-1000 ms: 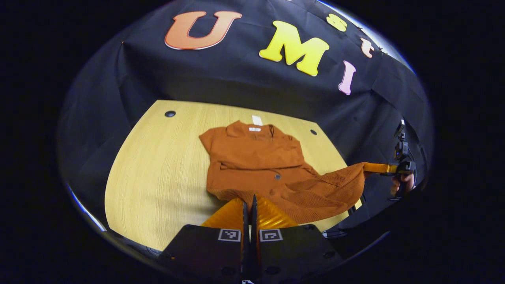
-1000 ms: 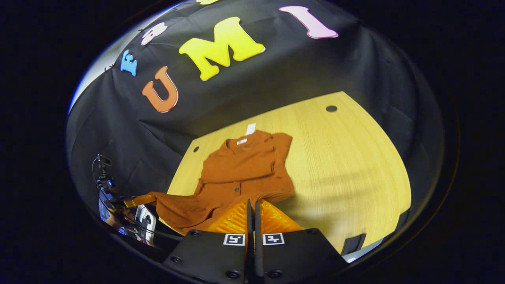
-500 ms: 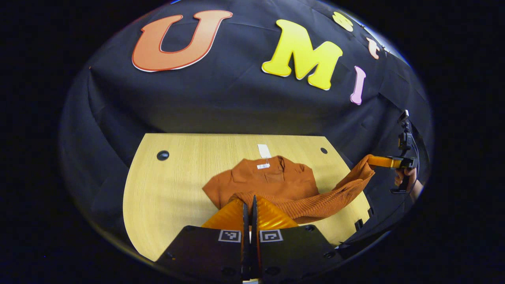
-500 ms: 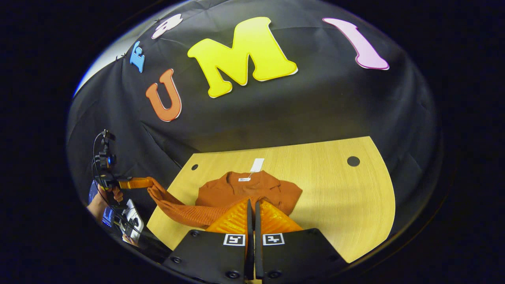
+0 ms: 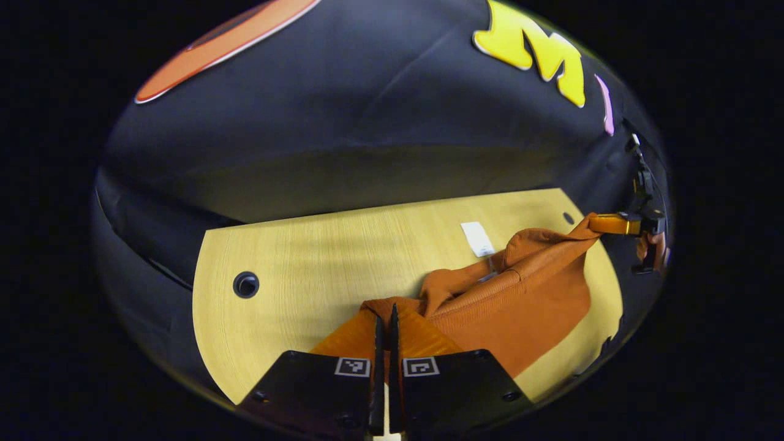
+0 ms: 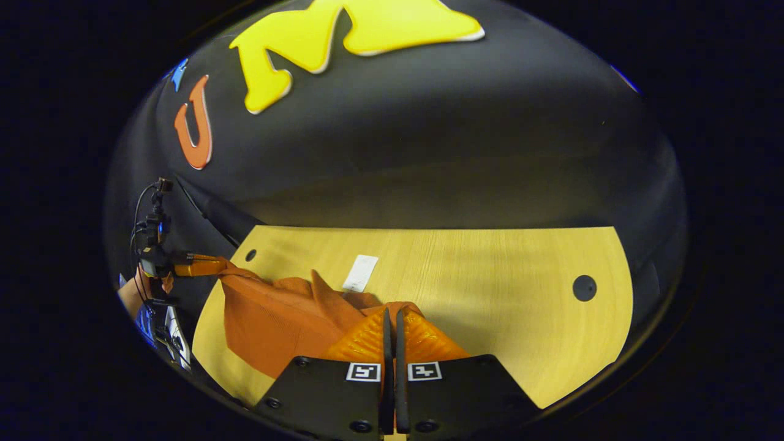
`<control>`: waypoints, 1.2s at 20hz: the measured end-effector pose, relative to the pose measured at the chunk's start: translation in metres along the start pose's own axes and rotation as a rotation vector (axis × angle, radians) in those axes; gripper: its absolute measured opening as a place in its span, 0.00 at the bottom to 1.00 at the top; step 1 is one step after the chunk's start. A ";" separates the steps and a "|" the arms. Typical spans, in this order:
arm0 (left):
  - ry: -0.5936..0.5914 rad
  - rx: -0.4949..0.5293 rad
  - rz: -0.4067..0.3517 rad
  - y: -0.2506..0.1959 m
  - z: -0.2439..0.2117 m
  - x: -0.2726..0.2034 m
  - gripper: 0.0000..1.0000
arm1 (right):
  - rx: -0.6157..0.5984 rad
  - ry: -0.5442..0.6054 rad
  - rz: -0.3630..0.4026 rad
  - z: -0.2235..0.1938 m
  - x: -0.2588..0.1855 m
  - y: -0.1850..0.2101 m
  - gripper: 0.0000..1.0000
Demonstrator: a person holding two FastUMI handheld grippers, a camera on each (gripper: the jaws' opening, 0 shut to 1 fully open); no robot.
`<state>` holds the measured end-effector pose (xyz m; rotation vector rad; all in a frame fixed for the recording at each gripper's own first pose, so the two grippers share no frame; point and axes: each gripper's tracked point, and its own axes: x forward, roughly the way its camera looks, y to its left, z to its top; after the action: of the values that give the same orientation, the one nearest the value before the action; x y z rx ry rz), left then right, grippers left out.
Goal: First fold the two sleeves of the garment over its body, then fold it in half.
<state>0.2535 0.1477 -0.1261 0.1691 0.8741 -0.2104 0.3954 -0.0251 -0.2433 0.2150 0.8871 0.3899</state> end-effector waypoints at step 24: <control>-0.360 -0.217 0.300 0.024 0.096 0.032 1.00 | -0.070 -0.350 -0.331 0.083 -0.021 -0.047 0.96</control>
<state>0.3503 0.1452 -0.0891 0.0553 0.4995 0.1328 0.4604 -0.0786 -0.1937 0.0660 0.5494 0.0695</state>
